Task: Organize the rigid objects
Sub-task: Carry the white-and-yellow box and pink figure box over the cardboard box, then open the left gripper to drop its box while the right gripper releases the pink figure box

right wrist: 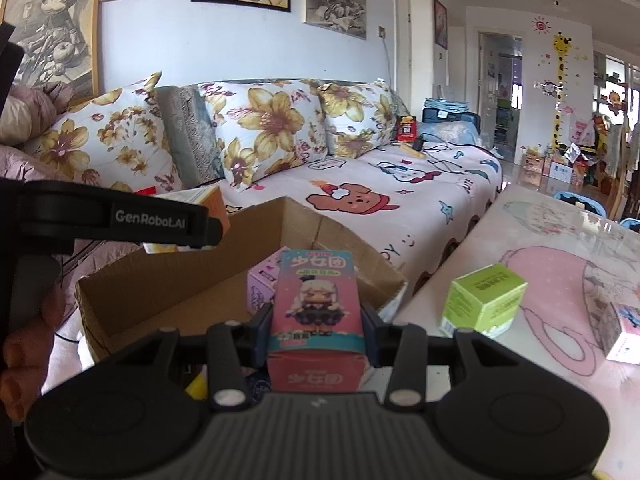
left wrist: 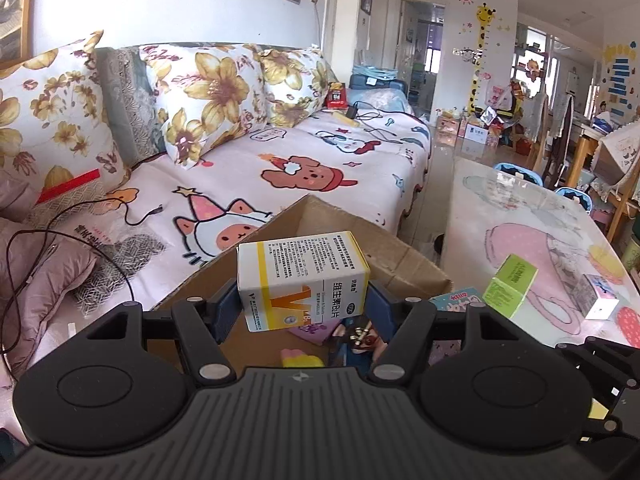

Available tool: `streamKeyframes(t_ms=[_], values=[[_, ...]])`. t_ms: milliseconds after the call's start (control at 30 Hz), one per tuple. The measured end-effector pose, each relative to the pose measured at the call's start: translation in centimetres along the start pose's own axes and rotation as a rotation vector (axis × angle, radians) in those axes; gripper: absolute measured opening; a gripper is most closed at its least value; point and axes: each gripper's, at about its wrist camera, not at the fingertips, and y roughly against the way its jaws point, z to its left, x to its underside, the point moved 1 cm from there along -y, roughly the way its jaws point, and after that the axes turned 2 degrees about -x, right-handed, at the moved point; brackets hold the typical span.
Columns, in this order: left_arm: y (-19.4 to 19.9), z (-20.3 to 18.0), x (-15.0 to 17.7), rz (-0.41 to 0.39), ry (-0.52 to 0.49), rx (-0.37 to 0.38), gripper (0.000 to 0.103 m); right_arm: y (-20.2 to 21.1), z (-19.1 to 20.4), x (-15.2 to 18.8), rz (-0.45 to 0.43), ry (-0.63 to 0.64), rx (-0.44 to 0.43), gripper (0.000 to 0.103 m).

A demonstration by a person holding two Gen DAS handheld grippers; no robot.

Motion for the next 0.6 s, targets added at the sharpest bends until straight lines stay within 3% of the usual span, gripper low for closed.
streamKeyframes(t_ms=[267,600], values=[[-1.5,1.3,0.1,0.051,-0.001,-0.073,0.082,-3.9,2.6,0.5,0.052,0.014,-0.063,0.043],[-2.6,1.2,0.1,0.102,-0.023,-0.076,0.078,-5.5,3.7,1.0,0.099,0.02,-0.066,0.047]])
